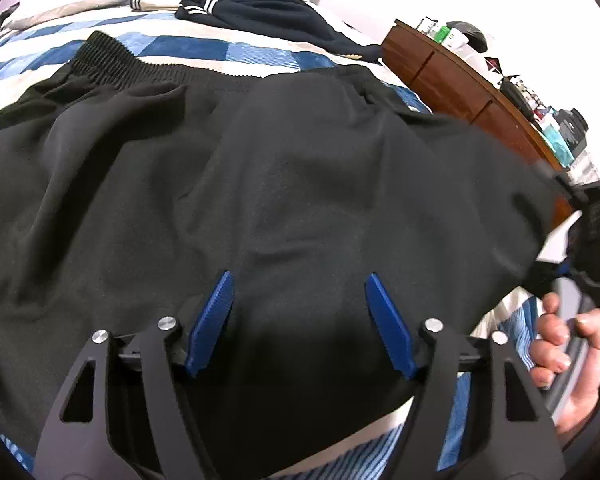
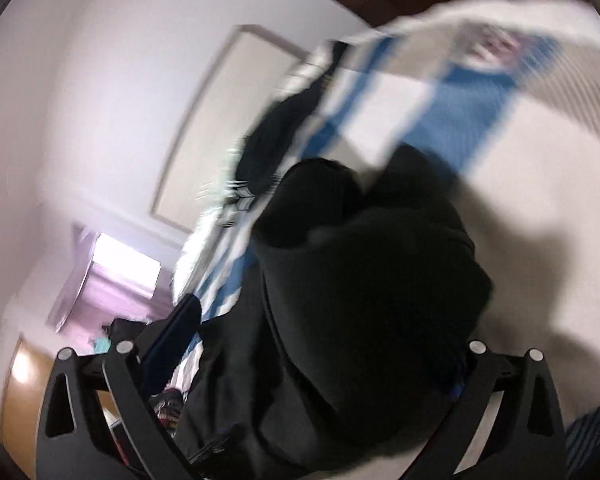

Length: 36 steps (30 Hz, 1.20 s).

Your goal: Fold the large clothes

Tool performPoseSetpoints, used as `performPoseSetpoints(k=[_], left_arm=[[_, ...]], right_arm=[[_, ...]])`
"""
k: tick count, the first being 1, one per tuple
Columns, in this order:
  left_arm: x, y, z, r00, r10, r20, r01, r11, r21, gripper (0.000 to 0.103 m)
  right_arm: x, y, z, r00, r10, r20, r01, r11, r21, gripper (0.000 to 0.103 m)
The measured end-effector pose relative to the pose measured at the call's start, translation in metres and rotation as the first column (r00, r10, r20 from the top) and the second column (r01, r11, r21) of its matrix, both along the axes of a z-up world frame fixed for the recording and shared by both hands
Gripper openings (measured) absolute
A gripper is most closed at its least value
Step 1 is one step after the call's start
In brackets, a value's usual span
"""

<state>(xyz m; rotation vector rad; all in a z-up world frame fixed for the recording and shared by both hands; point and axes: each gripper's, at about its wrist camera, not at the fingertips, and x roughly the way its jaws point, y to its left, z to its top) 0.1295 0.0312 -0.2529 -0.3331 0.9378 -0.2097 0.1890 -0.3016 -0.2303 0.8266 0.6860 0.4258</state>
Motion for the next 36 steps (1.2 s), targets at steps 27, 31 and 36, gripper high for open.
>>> performPoseSetpoints(k=[27,31,36], left_arm=[[-0.086,0.12,0.047,0.981,0.162,0.105,-0.169,0.984,0.059,0.072],[-0.126,0.158,0.046,0.933,0.351,0.086,-0.35,0.936,-0.02,0.076],[-0.152,0.195,0.017,0.871,0.489,-0.051,-0.487,0.842,-0.23,0.076]], right_arm=[[0.026,0.012,-0.016,0.984,0.039,-0.174,-0.07,0.981,-0.179,0.046],[0.034,0.01,-0.015,0.984,0.043,-0.174,-0.072,0.984,-0.165,0.046],[0.029,0.004,-0.022,0.984,0.043,-0.174,-0.066,0.989,-0.132,0.046]])
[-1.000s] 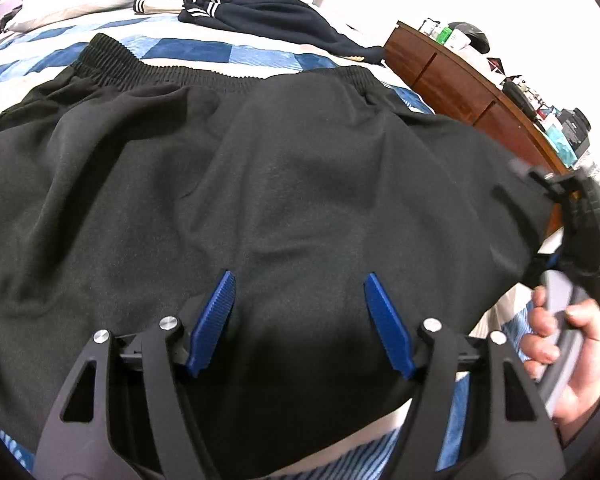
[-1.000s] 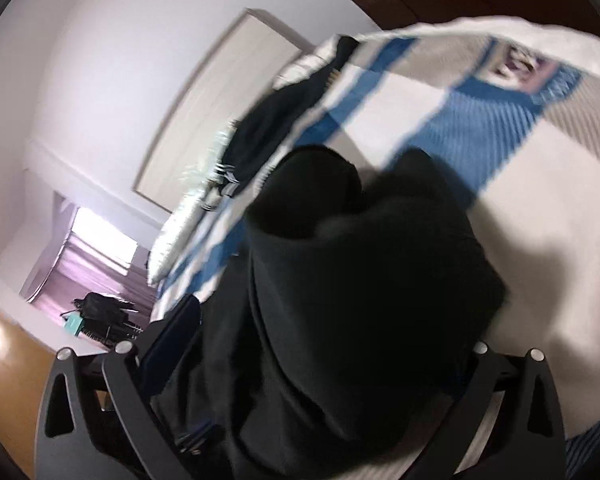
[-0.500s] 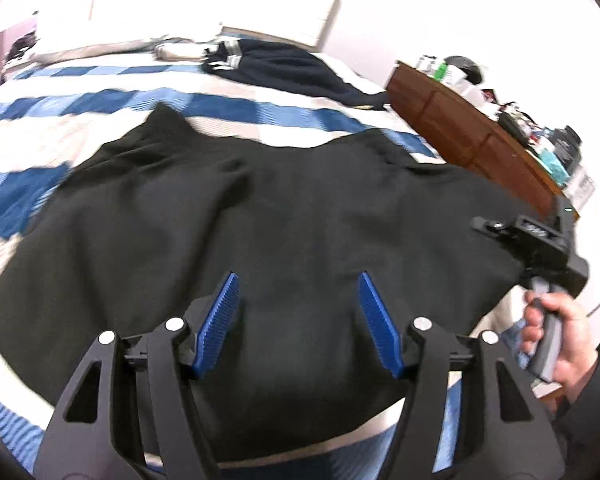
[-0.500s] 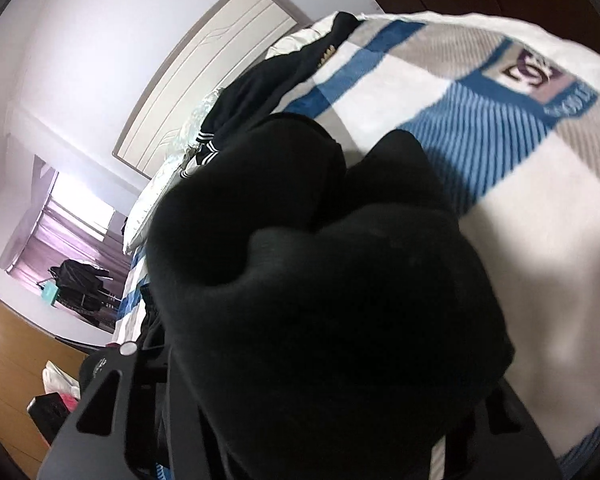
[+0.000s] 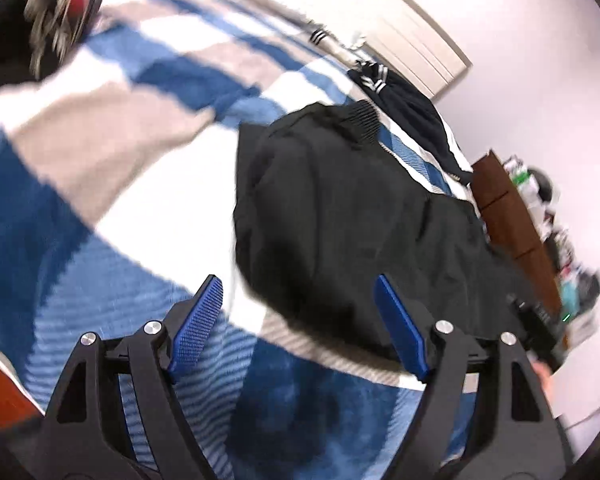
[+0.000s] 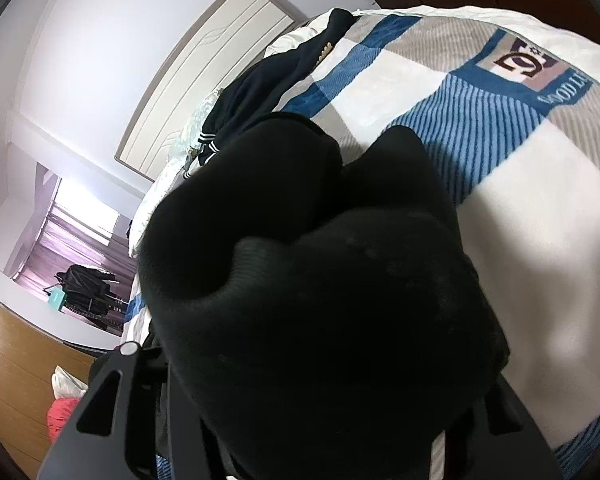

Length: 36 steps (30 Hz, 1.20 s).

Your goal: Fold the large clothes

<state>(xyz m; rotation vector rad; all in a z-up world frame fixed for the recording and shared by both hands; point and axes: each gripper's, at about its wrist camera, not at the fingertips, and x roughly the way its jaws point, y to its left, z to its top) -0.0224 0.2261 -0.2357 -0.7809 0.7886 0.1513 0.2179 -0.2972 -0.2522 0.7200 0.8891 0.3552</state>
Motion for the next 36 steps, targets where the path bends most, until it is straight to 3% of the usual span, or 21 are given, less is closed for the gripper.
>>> performPoseSetpoints(k=[9,12,18,23,27,32,36], left_arm=[[0.03,-0.015,-0.019,0.998,-0.007,0.059,0.017,0.985,-0.17,0.076],[0.027,-0.02,-0.028,0.999,0.046,0.005,-0.045,0.985,-0.166,0.076],[0.047,-0.02,-0.036,0.999,0.044,0.012,-0.041,0.984,-0.172,0.082],[0.061,-0.016,-0.04,0.996,0.068,0.052,-0.054,0.97,-0.237,0.096],[0.072,-0.017,-0.04,0.992,0.097,0.077,-0.075,0.967,-0.245,0.096],[0.057,-0.018,-0.021,0.983,0.128,0.135,-0.087,0.958,-0.273,0.096],[0.067,-0.02,-0.027,0.989,0.105,0.1,-0.076,0.962,-0.262,0.096]], right_arm=[[-0.002,-0.005,-0.009,1.0,0.013,0.003,-0.013,1.0,0.02,0.047],[-0.003,-0.007,-0.012,1.0,0.025,0.004,-0.025,0.999,0.028,0.047],[-0.005,-0.01,-0.016,0.999,0.035,0.013,-0.035,0.998,0.049,0.048],[-0.005,-0.011,-0.02,0.999,0.041,0.017,-0.042,0.997,0.069,0.05],[-0.002,-0.012,-0.022,0.999,0.049,-0.002,-0.048,0.995,0.088,0.051],[-0.003,-0.01,-0.004,0.999,0.049,0.008,-0.05,0.992,0.117,0.052],[0.0,-0.007,-0.002,0.999,0.039,-0.004,-0.038,0.991,0.131,0.058]])
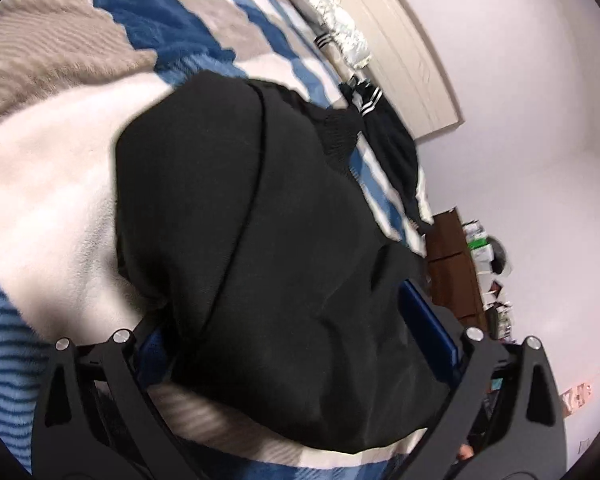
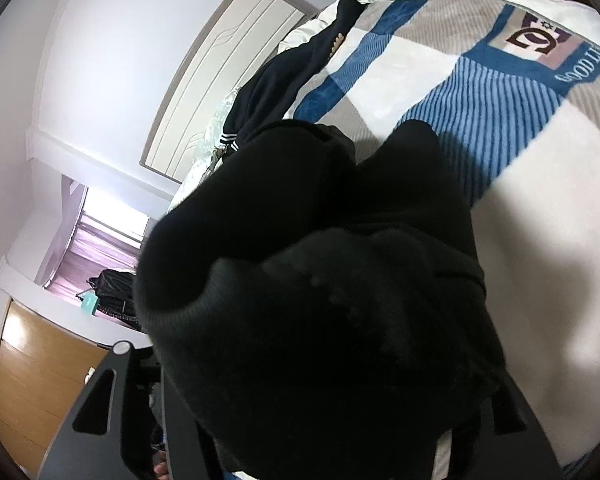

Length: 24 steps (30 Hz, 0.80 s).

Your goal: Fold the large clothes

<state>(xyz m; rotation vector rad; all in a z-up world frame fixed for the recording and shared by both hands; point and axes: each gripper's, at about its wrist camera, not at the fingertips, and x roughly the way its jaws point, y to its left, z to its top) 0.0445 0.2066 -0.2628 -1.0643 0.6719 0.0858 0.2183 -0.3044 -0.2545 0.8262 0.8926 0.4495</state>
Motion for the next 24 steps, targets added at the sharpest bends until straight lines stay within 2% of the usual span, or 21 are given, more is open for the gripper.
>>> performPoseSetpoints(k=[3,4,6,7,10,11,13,15,16,18,19,22,23,24], left_arm=[[0.004,-0.003,0.004,1.0,-0.007,0.005,0.007,0.999,0.032,0.096],[0.003,-0.004,0.007,1.0,-0.005,0.008,0.005,0.999,0.049,0.092],[0.001,-0.004,0.012,1.0,0.019,-0.015,-0.018,0.995,0.097,0.066],[0.001,-0.002,0.013,0.999,0.03,-0.031,-0.026,0.993,0.115,0.046],[0.002,0.006,0.009,1.0,0.013,-0.017,-0.012,0.997,0.07,0.047],[0.004,0.006,0.008,1.0,0.001,-0.01,0.0,0.998,0.059,0.059],[0.008,0.003,0.008,1.0,-0.022,0.008,0.022,0.998,0.056,0.071],[0.011,-0.001,0.012,0.999,-0.03,0.025,0.028,0.996,0.086,0.072],[0.01,-0.001,0.013,0.998,-0.028,0.049,0.024,0.996,0.087,0.071],[0.01,0.001,0.013,0.999,-0.026,0.037,0.022,0.994,0.108,0.046],[0.011,0.003,0.012,0.999,-0.032,0.039,0.027,0.994,0.105,0.038],[0.009,0.007,0.012,0.997,-0.042,0.071,0.035,0.996,0.087,0.028],[0.008,0.006,0.015,0.995,-0.048,0.09,0.038,0.994,0.102,0.025],[0.007,0.005,0.018,0.993,-0.056,0.1,0.043,0.991,0.129,0.025]], right_arm=[[0.002,0.003,-0.003,1.0,0.002,-0.008,-0.002,1.0,-0.029,0.059],[0.003,0.003,-0.004,1.0,0.002,-0.015,-0.003,0.999,-0.033,0.059],[0.003,0.0,-0.005,1.0,0.0,-0.025,0.0,1.0,-0.018,0.058],[0.002,0.0,-0.004,1.0,-0.002,-0.024,0.002,1.0,-0.013,0.058],[0.0,0.003,0.001,1.0,0.0,-0.009,0.0,1.0,-0.014,0.059],[0.001,0.003,0.001,1.0,0.0,-0.013,0.0,1.0,-0.017,0.06],[0.004,0.003,-0.001,1.0,0.0,-0.02,0.0,1.0,-0.01,0.062],[0.006,0.005,0.001,1.0,0.004,-0.018,-0.004,1.0,-0.015,0.062],[0.007,0.005,0.002,1.0,0.008,-0.017,-0.009,1.0,-0.022,0.062],[0.008,0.005,0.002,1.0,0.012,-0.019,-0.013,1.0,-0.022,0.062],[0.01,0.005,0.002,1.0,0.014,-0.02,-0.014,1.0,-0.021,0.062],[0.009,0.004,0.003,1.0,0.019,-0.007,-0.019,1.0,-0.021,0.057],[0.004,0.002,0.004,1.0,0.02,0.001,-0.02,1.0,-0.023,0.049],[0.003,0.0,0.004,1.0,0.025,0.01,-0.025,1.0,-0.008,0.045]])
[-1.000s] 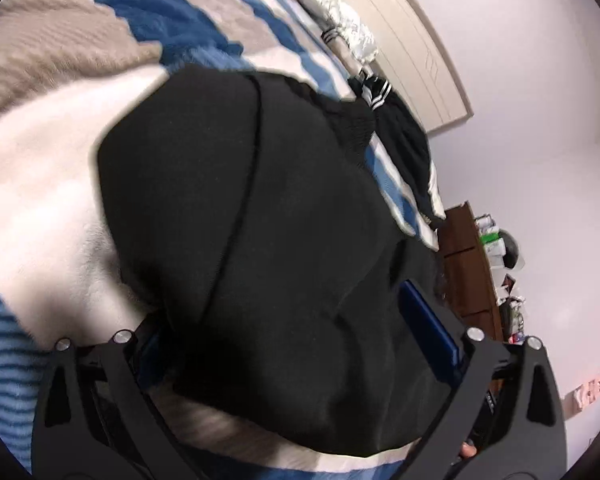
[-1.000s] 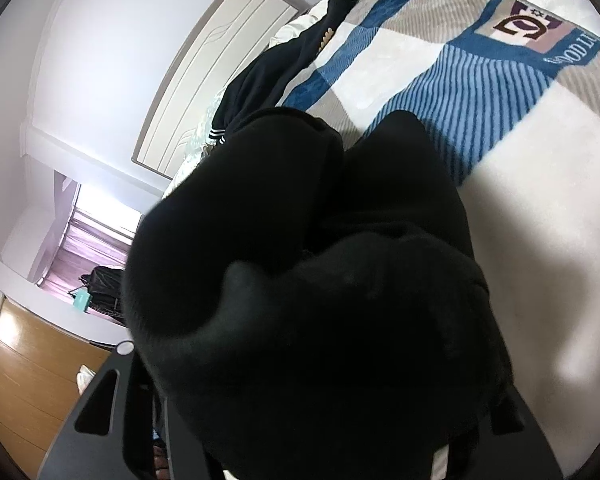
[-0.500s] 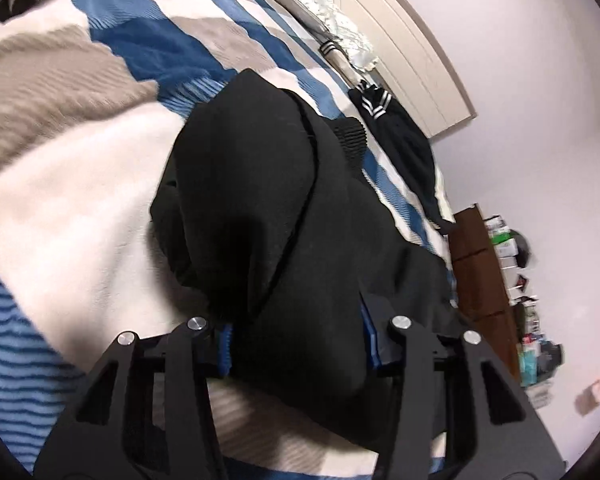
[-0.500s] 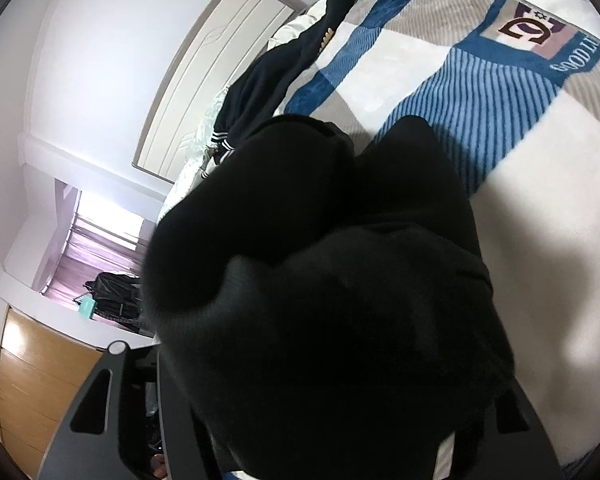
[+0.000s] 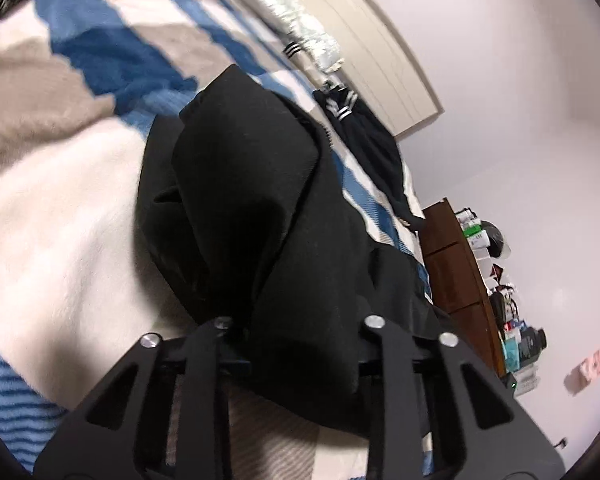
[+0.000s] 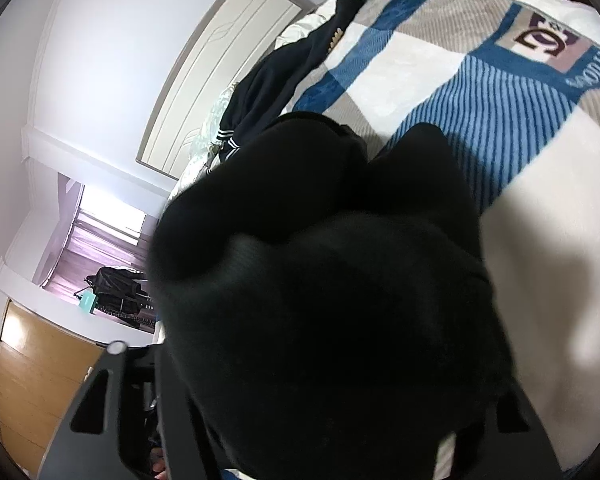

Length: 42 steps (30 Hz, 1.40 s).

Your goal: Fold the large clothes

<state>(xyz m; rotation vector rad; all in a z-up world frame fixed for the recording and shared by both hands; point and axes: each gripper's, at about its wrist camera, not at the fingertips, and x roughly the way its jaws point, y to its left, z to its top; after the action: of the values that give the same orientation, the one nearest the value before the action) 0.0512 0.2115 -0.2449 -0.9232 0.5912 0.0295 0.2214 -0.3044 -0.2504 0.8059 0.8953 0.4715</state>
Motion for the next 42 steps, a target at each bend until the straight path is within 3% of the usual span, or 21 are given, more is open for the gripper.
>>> performPoseSetpoints(k=[5,9,18,26,33,38,42], left_arm=[[0.001,-0.007,0.014,0.999,0.007,-0.044,-0.003,0.996,0.084,0.019],[-0.005,-0.012,0.041,0.999,0.02,-0.032,-0.015,0.99,0.142,0.016],[-0.036,0.007,0.103,0.998,0.021,0.061,-0.028,0.991,0.127,0.014],[-0.085,0.05,0.159,0.99,0.067,0.121,-0.084,0.986,0.145,0.013],[-0.132,0.11,0.234,0.972,0.121,0.203,-0.166,0.962,0.218,0.013],[-0.165,0.174,0.289,0.95,0.178,0.255,-0.247,0.93,0.273,0.013],[-0.19,0.24,0.327,0.93,0.246,0.273,-0.33,0.886,0.326,0.013]], right_arm=[[-0.005,-0.003,0.006,0.999,0.029,0.014,-0.029,0.999,0.019,0.035],[-0.01,-0.001,0.034,0.998,0.048,0.05,-0.05,0.998,0.04,0.034],[-0.025,0.025,0.118,0.988,0.109,0.108,-0.117,0.991,0.068,0.034],[-0.037,0.078,0.158,0.974,0.195,0.117,-0.208,0.973,0.104,0.033],[-0.047,0.161,0.213,0.932,0.303,0.197,-0.33,0.937,0.118,0.033],[-0.04,0.26,0.262,0.877,0.398,0.269,-0.44,0.89,0.116,0.033],[-0.029,0.361,0.296,0.822,0.474,0.315,-0.53,0.839,0.12,0.033]])
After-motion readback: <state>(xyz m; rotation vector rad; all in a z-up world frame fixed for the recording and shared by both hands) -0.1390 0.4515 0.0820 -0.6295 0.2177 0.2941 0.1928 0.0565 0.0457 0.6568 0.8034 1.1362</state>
